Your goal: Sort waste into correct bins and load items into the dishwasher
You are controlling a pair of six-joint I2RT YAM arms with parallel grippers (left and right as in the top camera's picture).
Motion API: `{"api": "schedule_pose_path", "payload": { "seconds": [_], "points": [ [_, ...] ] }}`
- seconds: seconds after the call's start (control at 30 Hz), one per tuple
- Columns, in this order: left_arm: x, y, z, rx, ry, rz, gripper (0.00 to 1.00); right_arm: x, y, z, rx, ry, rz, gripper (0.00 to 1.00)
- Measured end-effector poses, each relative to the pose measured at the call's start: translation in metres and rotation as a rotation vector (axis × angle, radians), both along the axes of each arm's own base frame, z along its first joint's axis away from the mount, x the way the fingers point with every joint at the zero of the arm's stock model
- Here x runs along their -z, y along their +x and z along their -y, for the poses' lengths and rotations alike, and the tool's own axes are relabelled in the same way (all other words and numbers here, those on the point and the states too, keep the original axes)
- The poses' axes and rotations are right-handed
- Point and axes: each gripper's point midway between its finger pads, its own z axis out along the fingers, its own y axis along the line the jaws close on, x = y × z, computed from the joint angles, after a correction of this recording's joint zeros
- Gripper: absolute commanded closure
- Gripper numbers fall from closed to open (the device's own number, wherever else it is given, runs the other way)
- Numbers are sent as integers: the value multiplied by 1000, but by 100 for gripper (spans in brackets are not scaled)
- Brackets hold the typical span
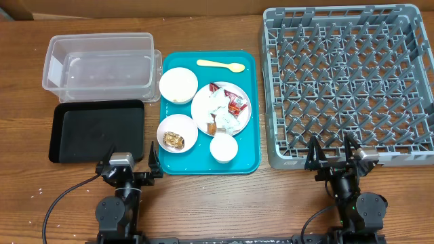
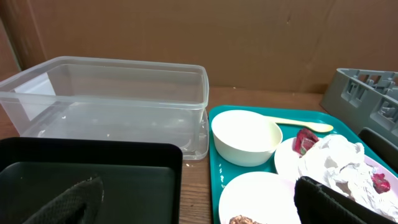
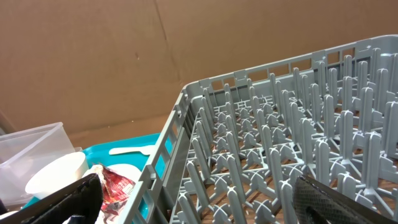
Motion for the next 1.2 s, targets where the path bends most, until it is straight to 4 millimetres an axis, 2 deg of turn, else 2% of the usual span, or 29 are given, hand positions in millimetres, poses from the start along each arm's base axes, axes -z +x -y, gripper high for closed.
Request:
{"api": "schedule_pose_path", "payload": {
  "seconds": [0.17,0.33,0.37,0.43,0.47,0.6,0.7,0.77,0.8,0.87,1.0,1.1,1.13,1.17,1.2],
  "points": [
    [0,0,0,0,0,0,0,0,0,0,0,0,1,0],
    [-2,0,2,14,-6,7,0,-3,-2,-10,-60,1,12,0],
    [-6,1,4,21,-7,26,0,-5,-2,-13,-76,1,21,0],
    [-35,0,10,59,-12,143,0,-21,-4,-20,-117,-2,89,0],
    [-43,-1,14,79,-12,175,0,-27,-6,-23,-138,-4,110,0],
    [-59,-4,25,146,-16,220,0,-39,-10,-28,-169,-9,131,0],
    [-79,-9,33,192,-19,251,0,-71,-19,-32,-188,-30,194,0],
    [-100,-13,37,221,-19,274,0,-100,-28,-34,-197,-57,247,0],
    [-118,-14,41,242,-16,290,0,-119,-36,-35,-201,-77,281,0],
    [-131,-12,45,266,-19,263,0,-138,-43,-35,-204,-103,277,0],
    [-148,7,54,319,-41,112,0,-166,-47,-36,-208,-124,227,0],
    [-162,29,65,385,-48,-7,0,-178,-42,-37,-220,-126,149,0],
    [-170,41,70,418,-49,-54,0,-180,-37,-37,-222,-124,104,0],
    [-179,64,75,453,-44,-129,0,-180,-30,-37,-228,-121,33,0],
    [-178,73,78,466,-41,-173,0,-176,-26,-37,-231,-116,-31,0]
  ]
}}
